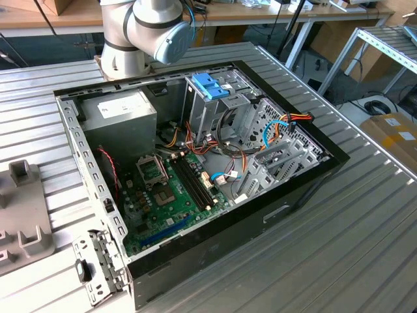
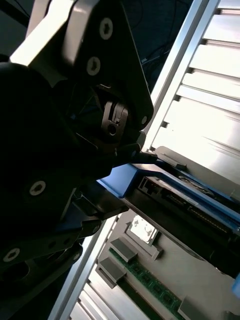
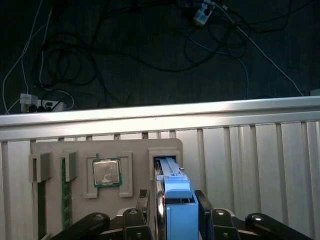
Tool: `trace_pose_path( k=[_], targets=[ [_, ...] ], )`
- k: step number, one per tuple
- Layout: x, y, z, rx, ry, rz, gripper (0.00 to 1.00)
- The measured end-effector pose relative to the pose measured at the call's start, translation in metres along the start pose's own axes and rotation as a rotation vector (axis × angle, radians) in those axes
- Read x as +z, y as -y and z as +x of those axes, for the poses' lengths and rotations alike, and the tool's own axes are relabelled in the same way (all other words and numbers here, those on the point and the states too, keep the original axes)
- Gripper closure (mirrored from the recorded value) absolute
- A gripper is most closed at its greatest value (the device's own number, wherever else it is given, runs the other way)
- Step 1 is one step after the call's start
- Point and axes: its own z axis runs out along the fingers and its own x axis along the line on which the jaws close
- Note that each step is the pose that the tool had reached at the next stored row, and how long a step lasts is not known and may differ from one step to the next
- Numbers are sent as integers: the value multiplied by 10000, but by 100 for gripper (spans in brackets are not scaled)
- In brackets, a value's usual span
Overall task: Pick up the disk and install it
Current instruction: 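Pick up the disk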
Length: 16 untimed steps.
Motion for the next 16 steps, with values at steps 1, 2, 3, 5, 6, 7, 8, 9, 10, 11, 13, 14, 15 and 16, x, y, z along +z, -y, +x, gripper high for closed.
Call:
trace_pose_path(
  k=[1,2,3,5,6,7,8,9,10,11,13,14,15,16],
  targets=[
    [8,0,0,0,0,-1,52],
    [11,0,0,0,-1,-2,52],
    [15,0,0,0,0,-1,52],
    [24,1,1,0,0,0,52],
    [27,1,1,0,-1,-2,52],
    [27,1,1,0,-1,-3,52],
    [28,1,1,0,-1,-3,52],
    [29,1,1,0,0,-1,52],
    [30,1,1,0,0,-1,52],
    [30,1,1,0,0,-1,52],
    [30,1,1,0,0,-1,52],
    [31,1,1,0,-1,-1,52],
    [31,1,1,0,-1,-1,53],
    [32,1,1,0,-1,-1,53]
  ],
)
